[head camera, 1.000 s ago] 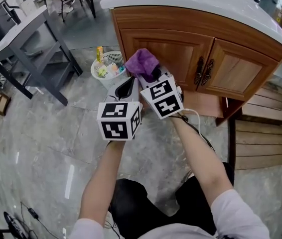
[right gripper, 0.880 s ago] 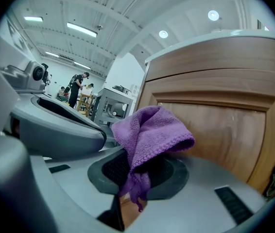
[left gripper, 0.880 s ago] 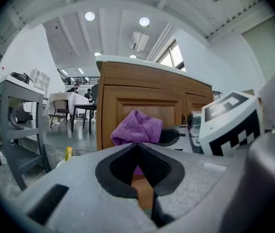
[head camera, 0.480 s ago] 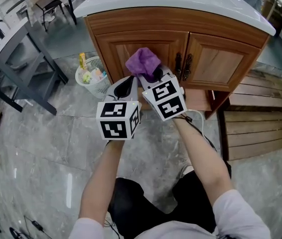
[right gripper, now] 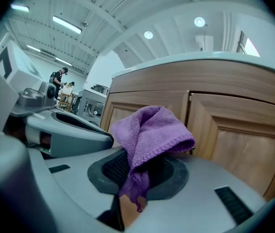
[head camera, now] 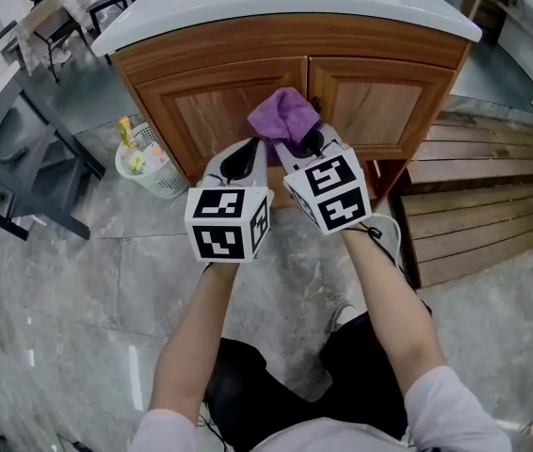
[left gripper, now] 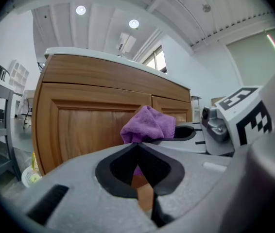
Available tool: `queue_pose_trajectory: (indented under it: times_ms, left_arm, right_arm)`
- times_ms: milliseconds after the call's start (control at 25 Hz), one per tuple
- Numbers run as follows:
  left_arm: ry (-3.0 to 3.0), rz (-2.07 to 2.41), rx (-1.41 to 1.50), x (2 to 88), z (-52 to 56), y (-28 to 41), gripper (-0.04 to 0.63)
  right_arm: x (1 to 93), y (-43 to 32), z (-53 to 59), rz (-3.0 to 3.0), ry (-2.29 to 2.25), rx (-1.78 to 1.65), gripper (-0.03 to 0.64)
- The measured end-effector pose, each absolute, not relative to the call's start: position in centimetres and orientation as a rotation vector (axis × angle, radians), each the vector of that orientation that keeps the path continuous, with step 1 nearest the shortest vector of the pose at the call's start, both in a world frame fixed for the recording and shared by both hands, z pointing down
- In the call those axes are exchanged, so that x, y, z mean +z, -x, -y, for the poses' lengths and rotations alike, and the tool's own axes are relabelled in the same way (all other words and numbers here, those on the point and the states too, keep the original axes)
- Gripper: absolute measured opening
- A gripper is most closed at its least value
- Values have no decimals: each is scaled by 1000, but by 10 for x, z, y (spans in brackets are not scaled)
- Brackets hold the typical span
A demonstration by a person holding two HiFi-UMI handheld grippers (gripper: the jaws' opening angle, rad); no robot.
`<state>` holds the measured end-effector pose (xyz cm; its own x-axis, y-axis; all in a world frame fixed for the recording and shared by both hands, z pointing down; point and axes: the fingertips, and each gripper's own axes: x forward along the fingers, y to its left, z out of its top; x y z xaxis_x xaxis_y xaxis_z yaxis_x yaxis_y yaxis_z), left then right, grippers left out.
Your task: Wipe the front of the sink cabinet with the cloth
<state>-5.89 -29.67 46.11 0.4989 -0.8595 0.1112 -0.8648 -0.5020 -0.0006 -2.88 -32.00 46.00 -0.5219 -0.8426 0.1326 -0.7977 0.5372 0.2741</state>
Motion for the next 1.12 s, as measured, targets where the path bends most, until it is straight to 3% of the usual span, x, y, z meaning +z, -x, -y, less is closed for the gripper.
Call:
queue_pose_trajectory:
  times_ms: [1120]
  left_arm:
    - [-2857,1092,110,471,299,-124,5]
  right_arm:
    - [466,-178,323,2210,-1792,-156,72]
